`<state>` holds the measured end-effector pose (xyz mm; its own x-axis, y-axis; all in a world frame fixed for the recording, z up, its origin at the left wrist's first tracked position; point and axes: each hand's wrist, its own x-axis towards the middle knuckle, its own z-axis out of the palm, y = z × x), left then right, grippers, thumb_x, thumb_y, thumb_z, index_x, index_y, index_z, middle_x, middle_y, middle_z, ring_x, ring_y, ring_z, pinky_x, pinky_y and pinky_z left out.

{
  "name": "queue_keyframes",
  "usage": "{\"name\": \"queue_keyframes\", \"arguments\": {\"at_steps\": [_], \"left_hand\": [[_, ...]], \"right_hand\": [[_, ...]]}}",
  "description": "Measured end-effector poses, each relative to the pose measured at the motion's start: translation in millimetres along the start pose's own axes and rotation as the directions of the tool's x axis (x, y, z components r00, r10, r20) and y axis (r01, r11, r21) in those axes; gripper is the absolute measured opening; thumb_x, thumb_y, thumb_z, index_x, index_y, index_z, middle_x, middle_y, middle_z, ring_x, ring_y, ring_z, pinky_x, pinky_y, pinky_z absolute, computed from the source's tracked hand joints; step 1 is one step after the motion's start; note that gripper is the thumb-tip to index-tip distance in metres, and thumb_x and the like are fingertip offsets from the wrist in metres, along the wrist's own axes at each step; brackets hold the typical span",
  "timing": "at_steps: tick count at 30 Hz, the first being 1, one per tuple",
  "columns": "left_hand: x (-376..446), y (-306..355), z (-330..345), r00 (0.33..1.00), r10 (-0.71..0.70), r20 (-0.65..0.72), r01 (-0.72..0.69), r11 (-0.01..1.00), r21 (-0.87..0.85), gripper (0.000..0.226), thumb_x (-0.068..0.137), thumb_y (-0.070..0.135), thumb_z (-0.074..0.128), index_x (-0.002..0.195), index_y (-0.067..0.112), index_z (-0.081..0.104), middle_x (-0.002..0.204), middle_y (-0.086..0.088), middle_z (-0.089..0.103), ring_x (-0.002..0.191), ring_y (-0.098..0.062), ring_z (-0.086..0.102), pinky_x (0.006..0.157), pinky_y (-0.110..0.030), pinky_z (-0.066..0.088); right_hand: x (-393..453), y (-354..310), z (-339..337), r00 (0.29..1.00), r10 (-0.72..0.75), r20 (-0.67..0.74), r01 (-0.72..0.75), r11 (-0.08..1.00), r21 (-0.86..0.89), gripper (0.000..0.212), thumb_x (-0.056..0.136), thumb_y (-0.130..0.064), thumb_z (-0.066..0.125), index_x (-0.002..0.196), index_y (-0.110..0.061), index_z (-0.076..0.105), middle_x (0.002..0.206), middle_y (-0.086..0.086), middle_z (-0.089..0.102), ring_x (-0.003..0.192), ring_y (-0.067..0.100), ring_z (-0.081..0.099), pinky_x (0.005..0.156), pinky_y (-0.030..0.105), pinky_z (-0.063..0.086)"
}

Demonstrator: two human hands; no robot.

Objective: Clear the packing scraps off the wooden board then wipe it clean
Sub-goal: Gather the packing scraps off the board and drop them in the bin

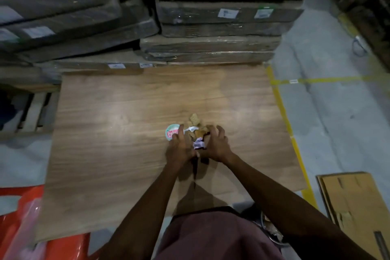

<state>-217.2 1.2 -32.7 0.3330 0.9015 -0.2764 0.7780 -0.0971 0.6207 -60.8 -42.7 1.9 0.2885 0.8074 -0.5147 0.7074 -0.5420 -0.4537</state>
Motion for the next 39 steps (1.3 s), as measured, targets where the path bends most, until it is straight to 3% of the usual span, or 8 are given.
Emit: {"name": "queue_keyframes", "arguments": {"at_steps": [5,10,15,19,22,26,30,39], "left_hand": [[29,3,7,0.996,-0.033,0.085,0.033,0.999,0.003,0.091,0.072,0.043,0.075,0.15,0.013,0.039,0.133,-0.019,0.052,0.118,-0.042,0.055,0.088,-0.049,0.051],[38,2,2,0.998,-0.057,0.023,0.06,0.99,-0.129,0.066,0.072,0.023,0.076,0.135,0.016,0.056,0.124,-0.01,0.065,0.114,-0.032,0.061,0.087,-0.039,0.051],[35,0,-5,0.998,0.014,-0.06,-0.028,0.973,-0.227,0.019,0.073,0.005,0.078,0.09,0.013,0.072,0.084,0.002,0.07,0.079,-0.023,0.065,0.061,-0.012,0.033],[23,-3,-5,0.998,-0.024,-0.052,0.007,0.955,-0.295,0.012,0.071,0.029,0.07,0.067,0.018,0.069,0.061,0.002,0.065,0.059,-0.013,0.057,0.056,-0.03,0.041],[14,-9,4,0.991,-0.011,-0.134,-0.032,0.949,-0.314,0.025,0.068,0.029,0.07,0.085,0.014,0.08,0.081,-0.007,0.075,0.077,-0.023,0.066,0.07,-0.033,0.053],[-3,9,6,0.996,-0.052,-0.073,0.012,0.882,-0.472,0.027,0.065,0.013,0.084,0.089,0.004,0.075,0.088,-0.007,0.068,0.08,-0.007,0.064,0.071,-0.016,0.047],[-11,38,15,0.998,0.049,0.031,-0.023,0.822,-0.568,0.032,0.06,0.038,0.087,0.079,0.019,0.07,0.076,0.004,0.069,0.073,-0.007,0.054,0.064,-0.04,0.053],[-59,123,40,0.909,0.388,0.154,-0.249,0.8,-0.547,0.019,0.069,0.03,0.072,0.072,0.012,0.067,0.065,-0.008,0.066,0.063,-0.007,0.049,0.055,-0.033,0.042]], "right_hand": [[51,-13,-3,0.993,-0.064,0.095,0.09,0.951,-0.296,0.134,0.059,-0.042,0.095,0.161,-0.034,0.009,0.168,0.012,-0.001,0.143,0.045,0.023,0.109,0.05,0.038],[72,-20,-6,0.978,-0.166,0.129,0.184,0.972,-0.143,0.114,0.055,-0.015,0.096,0.153,-0.021,0.039,0.153,0.018,0.027,0.124,0.041,0.052,0.1,0.038,0.045],[58,-23,0,0.98,-0.188,0.065,0.183,0.98,0.082,0.07,0.064,-0.011,0.089,0.129,-0.006,0.063,0.133,0.02,0.05,0.119,0.037,0.058,0.097,0.034,0.047],[40,-20,4,0.985,-0.172,0.023,0.165,0.969,0.187,0.07,0.061,-0.006,0.092,0.126,-0.003,0.068,0.13,0.023,0.063,0.12,0.036,0.06,0.099,0.029,0.042],[25,-10,4,0.983,-0.175,-0.045,0.181,0.948,0.26,0.068,0.063,-0.003,0.092,0.127,-0.004,0.068,0.127,0.022,0.065,0.118,0.035,0.063,0.094,0.021,0.041],[-2,8,-2,0.972,-0.191,-0.138,0.228,0.909,0.348,0.065,0.063,0.005,0.089,0.124,-0.005,0.07,0.123,0.014,0.07,0.111,0.023,0.065,0.093,0.021,0.044],[-46,21,-24,0.975,-0.086,-0.203,0.188,0.806,0.561,0.053,0.071,0.015,0.076,0.115,-0.014,0.073,0.106,0.003,0.074,0.094,0.013,0.066,0.079,0.034,0.058],[-152,84,-38,0.946,0.219,-0.24,0.135,0.407,0.904,0.048,0.082,0.018,0.067,0.112,-0.019,0.072,0.099,0.012,0.073,0.074,0.019,0.068,0.071,0.035,0.062]]}}
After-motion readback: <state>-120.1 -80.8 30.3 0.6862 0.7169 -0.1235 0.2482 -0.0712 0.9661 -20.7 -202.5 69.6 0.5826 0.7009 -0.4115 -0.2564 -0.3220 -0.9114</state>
